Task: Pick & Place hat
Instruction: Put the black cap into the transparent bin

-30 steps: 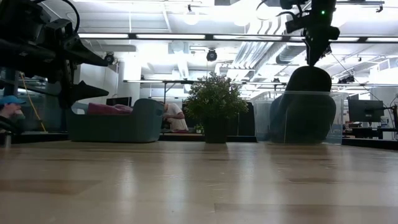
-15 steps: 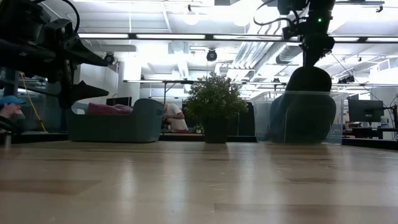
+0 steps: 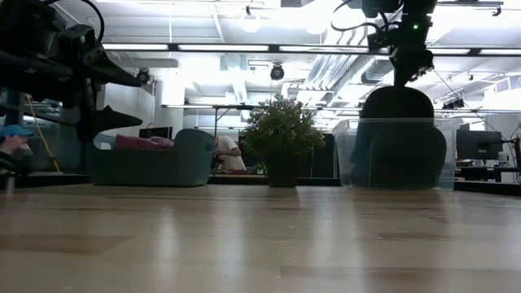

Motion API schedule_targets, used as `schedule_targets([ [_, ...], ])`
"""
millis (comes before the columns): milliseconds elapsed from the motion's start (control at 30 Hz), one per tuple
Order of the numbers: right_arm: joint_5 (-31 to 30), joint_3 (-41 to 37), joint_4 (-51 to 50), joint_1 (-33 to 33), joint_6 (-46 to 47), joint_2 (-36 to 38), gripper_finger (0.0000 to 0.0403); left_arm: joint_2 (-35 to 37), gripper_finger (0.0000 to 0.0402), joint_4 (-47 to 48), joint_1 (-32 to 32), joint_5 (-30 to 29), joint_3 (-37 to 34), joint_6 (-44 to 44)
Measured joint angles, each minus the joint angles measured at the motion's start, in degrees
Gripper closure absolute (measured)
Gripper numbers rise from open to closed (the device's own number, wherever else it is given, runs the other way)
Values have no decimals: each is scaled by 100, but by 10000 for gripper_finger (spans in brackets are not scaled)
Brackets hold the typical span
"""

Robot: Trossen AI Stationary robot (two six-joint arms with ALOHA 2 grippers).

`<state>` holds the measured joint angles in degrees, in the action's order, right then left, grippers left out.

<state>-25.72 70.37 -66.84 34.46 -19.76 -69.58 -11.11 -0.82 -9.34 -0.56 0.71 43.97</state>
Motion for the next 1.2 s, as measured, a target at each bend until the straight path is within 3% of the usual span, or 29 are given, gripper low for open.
schedule_targets([
  [433, -54, 0, 202, 429, 134, -17, 397, 0, 64, 2, 0, -2, 0, 2],
  [600, 332, 2, 270, 761, -65, -68, 397, 0, 64, 0, -2, 0, 0, 2],
  [767, 652, 4, 278, 1007, -437, -423, 397, 0, 64, 2, -1, 0, 0, 0],
  [1200, 434, 5, 637, 1150, -1136, -1116, 397, 0, 64, 2, -2, 0, 0, 2],
])
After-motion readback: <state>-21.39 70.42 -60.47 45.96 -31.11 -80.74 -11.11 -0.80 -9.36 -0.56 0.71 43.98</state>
